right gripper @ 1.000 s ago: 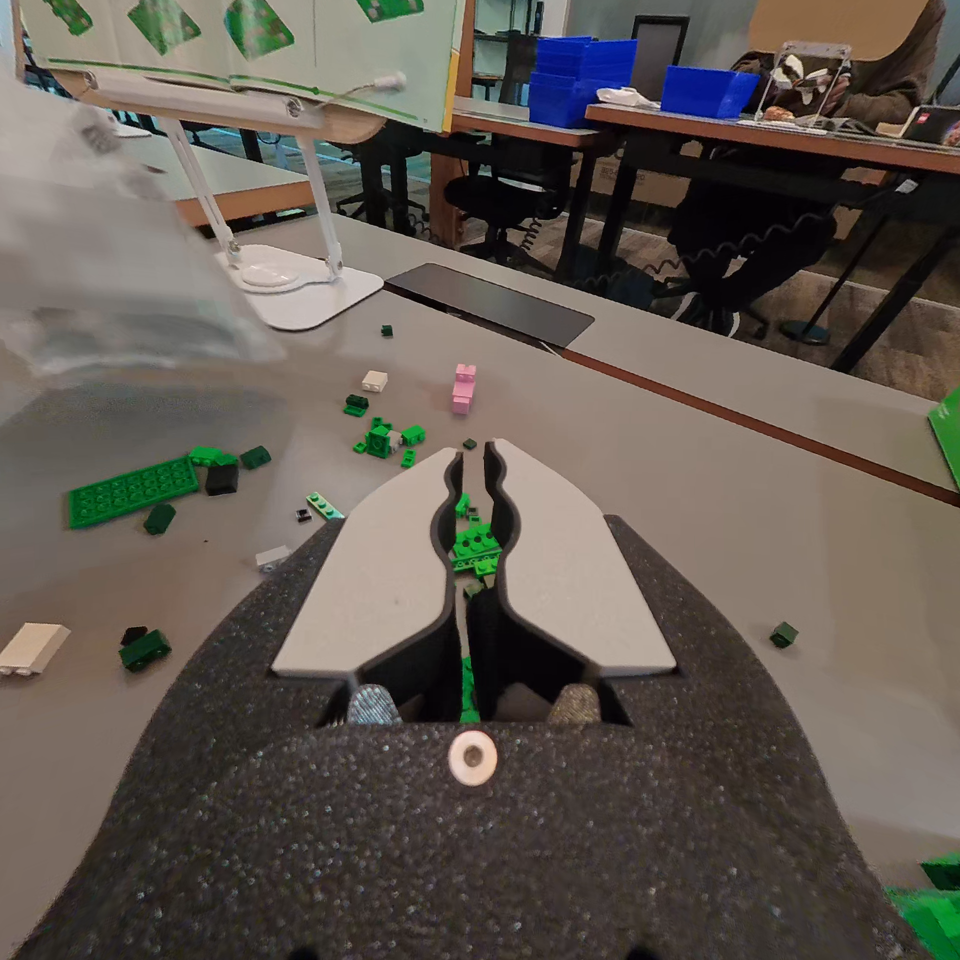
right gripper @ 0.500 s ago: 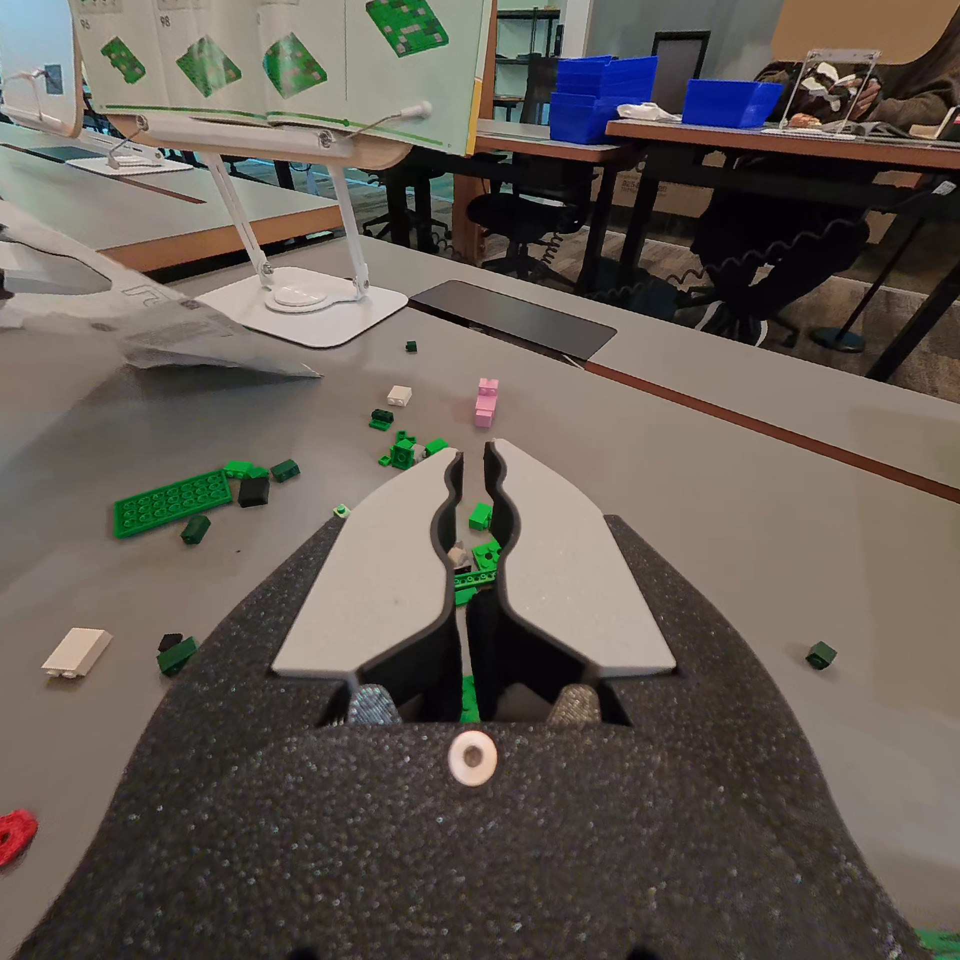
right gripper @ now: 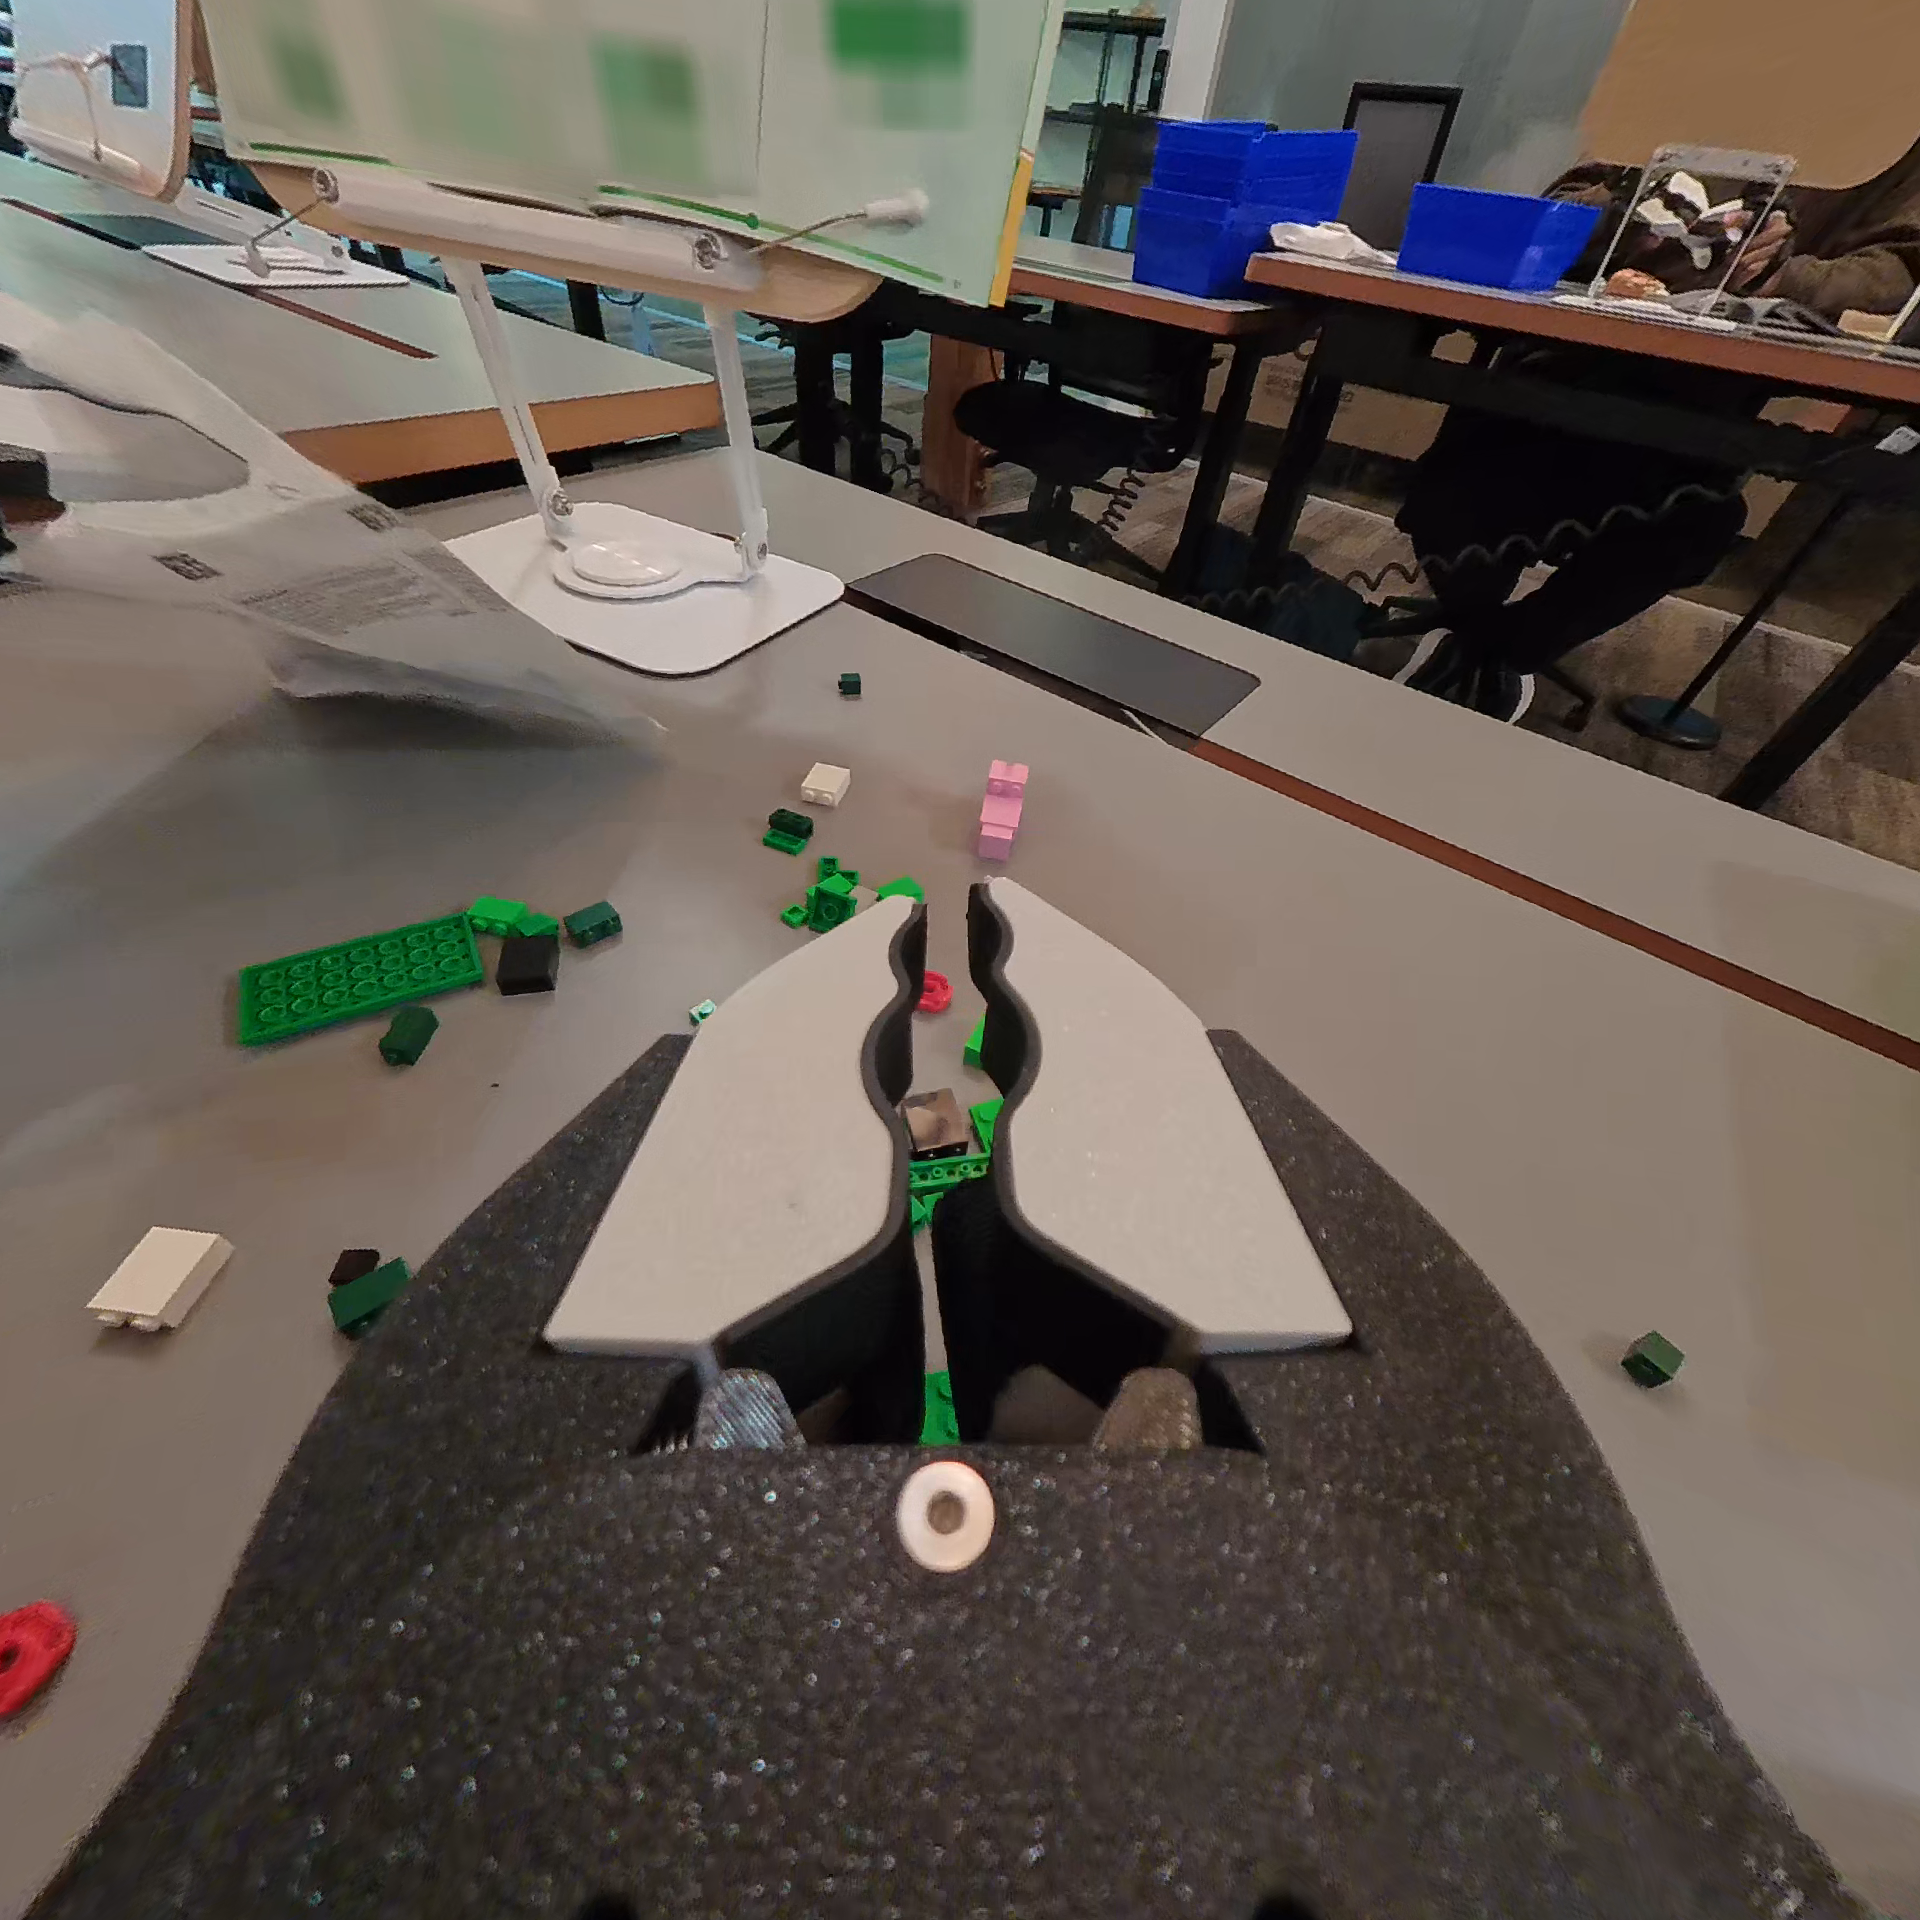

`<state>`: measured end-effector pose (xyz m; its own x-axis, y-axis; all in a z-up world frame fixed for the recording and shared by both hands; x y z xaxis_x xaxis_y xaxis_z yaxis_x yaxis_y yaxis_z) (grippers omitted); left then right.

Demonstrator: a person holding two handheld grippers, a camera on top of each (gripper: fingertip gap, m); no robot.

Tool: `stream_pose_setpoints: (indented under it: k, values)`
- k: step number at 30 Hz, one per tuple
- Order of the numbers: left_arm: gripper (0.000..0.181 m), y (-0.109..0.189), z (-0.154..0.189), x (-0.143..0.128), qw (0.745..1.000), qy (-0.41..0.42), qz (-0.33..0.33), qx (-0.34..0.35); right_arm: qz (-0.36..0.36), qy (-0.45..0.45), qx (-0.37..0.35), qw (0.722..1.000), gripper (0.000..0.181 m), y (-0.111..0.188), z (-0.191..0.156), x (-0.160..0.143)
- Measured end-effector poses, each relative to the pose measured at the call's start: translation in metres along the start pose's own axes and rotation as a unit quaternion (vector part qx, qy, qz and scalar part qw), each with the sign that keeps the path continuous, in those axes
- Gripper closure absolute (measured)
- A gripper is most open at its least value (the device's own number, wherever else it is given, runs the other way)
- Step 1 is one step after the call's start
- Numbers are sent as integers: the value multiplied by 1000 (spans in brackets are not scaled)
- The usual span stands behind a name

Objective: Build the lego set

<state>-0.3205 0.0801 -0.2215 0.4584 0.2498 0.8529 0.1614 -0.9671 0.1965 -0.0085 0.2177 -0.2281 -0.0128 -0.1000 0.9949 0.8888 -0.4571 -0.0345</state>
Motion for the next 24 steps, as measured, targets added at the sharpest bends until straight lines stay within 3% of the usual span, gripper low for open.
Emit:
stream_pose_setpoints:
  k: [11, 16, 24]
  values:
    - [181, 2, 16, 4, 999, -13, -9, -44, 4, 5, 4, 1000, 173, 0, -4, 4]
    - [181, -3, 24, 7, 998, -60, 13, -17, 18, -13, 6, 1000, 173, 0, -5, 6]
    - [181, 0, 25, 6, 998, 3, 22, -56, 8, -7, 13, 1000, 173, -2, -9, 3]
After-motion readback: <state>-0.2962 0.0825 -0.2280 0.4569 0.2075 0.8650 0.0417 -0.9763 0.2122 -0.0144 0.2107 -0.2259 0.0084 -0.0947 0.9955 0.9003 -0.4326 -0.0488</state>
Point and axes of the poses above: each gripper's, where its closed fingertips meet, y back along the fingers, x out of its top, z = x × y across the jaws, the point moved 5 cm from there along y, back along the fingers, and after that the axes turned 14 degrees about z, right-handed, at the moved point
